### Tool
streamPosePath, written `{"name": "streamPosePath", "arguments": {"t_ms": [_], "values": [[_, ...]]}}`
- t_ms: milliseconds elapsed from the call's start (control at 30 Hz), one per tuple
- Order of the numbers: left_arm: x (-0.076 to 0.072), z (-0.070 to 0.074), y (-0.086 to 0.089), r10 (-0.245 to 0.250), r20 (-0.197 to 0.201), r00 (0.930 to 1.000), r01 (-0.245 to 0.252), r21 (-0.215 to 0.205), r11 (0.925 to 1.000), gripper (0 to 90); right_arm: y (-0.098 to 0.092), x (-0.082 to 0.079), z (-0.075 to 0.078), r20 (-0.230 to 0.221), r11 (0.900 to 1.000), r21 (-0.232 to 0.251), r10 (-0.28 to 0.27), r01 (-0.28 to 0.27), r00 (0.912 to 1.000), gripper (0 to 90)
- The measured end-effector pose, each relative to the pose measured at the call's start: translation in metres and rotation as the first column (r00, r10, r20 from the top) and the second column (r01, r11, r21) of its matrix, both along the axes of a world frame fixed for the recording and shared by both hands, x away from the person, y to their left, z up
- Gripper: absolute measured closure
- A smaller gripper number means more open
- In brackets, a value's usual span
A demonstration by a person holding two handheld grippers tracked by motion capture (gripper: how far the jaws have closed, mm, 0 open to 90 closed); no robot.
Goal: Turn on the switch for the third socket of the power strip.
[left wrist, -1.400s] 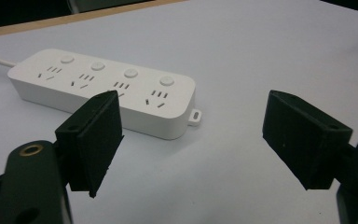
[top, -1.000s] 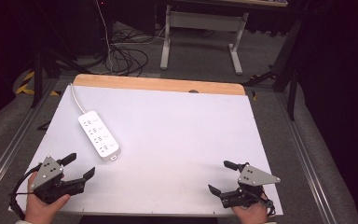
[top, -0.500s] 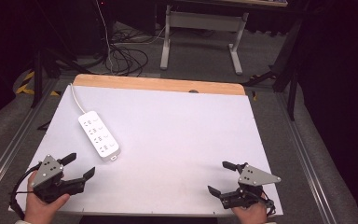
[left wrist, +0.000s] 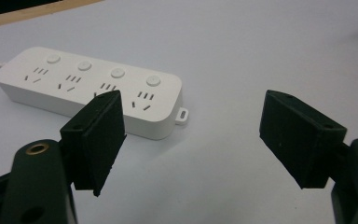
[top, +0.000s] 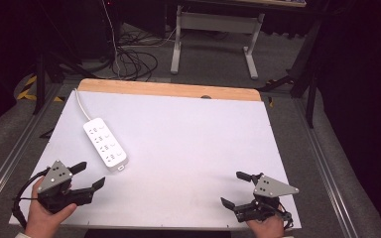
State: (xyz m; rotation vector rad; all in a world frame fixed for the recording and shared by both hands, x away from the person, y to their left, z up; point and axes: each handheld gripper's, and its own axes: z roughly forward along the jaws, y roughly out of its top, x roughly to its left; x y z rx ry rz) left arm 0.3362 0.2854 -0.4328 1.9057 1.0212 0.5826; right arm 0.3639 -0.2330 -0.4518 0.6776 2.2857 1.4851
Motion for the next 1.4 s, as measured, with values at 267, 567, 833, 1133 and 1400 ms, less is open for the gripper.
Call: {"name": "streamPosePath", "arguments": {"t_ms": [267, 567, 833, 1133, 1400], "values": [[0.006, 0.015, -0.006, -0.005, 0.01, 0.9999, 0.004, 0.007, 1.0, 23.2, 0.0, 0.0, 0.0, -0.002, 1.0, 0.001, 0.005, -0.005, 1.0, 6.1], [0.014, 0.029, -0.011, -0.008, 0.021, 0.9998, 0.008, 0.02, 0.9998, 23.6, 0.0, 0.001, -0.001, -0.003, 1.0, 0.0, 0.008, -0.008, 1.0, 6.1], [0.022, 0.04, -0.015, -0.014, 0.033, 0.9994, 0.013, 0.03, 0.9995, 24.5, 0.001, 0.001, -0.001, -0.005, 1.0, 0.001, 0.011, -0.011, 0.9999, 6.1], [0.03, 0.05, -0.02, -0.027, 0.035, 0.999, 0.025, 0.041, 0.9988, 24.9, 0.0, 0.002, -0.001, -0.008, 1.0, 0.0, 0.015, -0.015, 0.9999, 6.2], [0.034, 0.049, -0.015, -0.017, 0.01, 0.9998, 0.017, 0.023, 0.9996, 34.7, 0.0, 0.002, -0.002, -0.016, 1.0, 0.002, 0.018, -0.018, 0.9997, 6.3]]}}
